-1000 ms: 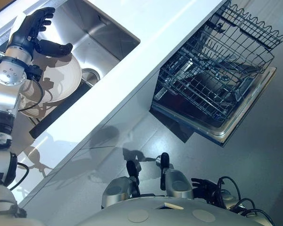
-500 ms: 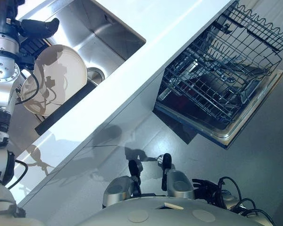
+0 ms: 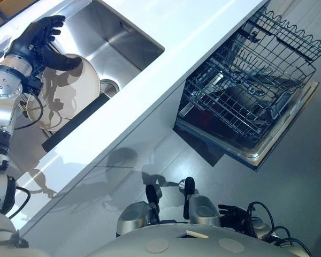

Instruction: Pick up plates and place into dishwasher.

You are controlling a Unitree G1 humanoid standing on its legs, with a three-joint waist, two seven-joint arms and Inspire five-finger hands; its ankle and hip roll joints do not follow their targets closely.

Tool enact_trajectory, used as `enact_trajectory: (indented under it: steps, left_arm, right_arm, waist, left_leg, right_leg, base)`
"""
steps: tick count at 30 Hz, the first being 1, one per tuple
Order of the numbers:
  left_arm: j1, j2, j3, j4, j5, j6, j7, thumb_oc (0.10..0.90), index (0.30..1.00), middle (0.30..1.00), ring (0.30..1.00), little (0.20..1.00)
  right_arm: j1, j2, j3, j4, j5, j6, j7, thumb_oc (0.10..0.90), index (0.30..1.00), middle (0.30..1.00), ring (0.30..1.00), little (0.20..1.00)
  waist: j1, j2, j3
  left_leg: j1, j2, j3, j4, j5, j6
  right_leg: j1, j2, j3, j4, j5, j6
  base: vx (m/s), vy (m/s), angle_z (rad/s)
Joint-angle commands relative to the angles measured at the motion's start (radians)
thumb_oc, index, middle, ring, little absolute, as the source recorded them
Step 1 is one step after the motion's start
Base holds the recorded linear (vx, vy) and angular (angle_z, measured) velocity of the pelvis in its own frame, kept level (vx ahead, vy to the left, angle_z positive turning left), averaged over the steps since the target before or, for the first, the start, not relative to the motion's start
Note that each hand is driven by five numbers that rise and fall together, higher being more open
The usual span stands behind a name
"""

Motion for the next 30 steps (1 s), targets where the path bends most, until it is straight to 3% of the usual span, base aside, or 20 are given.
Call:
enact_trajectory:
  steps: [1,18,26,30]
  left_arm:
    - [-0.071,0.141,0.051,0.040,0.029,-0.032,-0.034,0.800,0.900,0.900,0.900,0.900]
    - [-0.095,0.172,0.017,0.096,0.101,-0.013,-0.085,0.800,0.900,0.900,0.900,0.900]
    - [-0.058,0.139,0.022,0.084,-0.030,0.083,-0.278,0.800,0.900,0.900,0.900,0.900]
    - [-0.031,0.113,0.011,0.085,-0.041,0.098,-0.346,0.800,0.900,0.900,0.900,0.900]
  right_arm:
    - [0.058,-0.065,-0.048,0.043,0.010,-0.001,0.003,0.800,0.900,0.900,0.900,0.900]
    - [0.043,-0.074,-0.053,0.039,0.028,0.011,0.003,0.800,0.900,0.900,0.900,0.900]
    - [0.036,-0.078,-0.063,0.032,0.031,0.010,0.006,0.800,0.900,0.900,0.900,0.900]
    - [0.025,-0.081,-0.066,0.029,0.033,0.017,0.006,0.800,0.900,0.900,0.900,0.900]
  waist:
    - [0.008,0.041,-0.096]
    - [0.008,0.043,-0.076]
    - [0.011,0.044,-0.063]
    - [0.011,0.046,-0.056]
  left_leg:
    - [-0.091,-0.063,-0.019,0.137,-0.120,0.034]
    - [-0.113,-0.064,-0.011,0.154,-0.121,0.037]
    - [-0.122,-0.063,-0.013,0.156,-0.118,0.040]
    - [-0.127,-0.062,-0.012,0.155,-0.114,0.041]
  right_leg:
    - [-0.091,-0.001,-0.007,0.181,-0.124,0.072]
    - [-0.109,-0.005,-0.012,0.187,-0.119,0.071]
    - [-0.120,-0.005,-0.011,0.195,-0.120,0.072]
    - [-0.129,-0.006,-0.011,0.203,-0.119,0.071]
  base:
    - [0.00,-0.001,0.06]
    - [0.00,0.000,0.00]
    - [0.00,0.000,0.00]
    - [-0.02,0.006,-0.02]
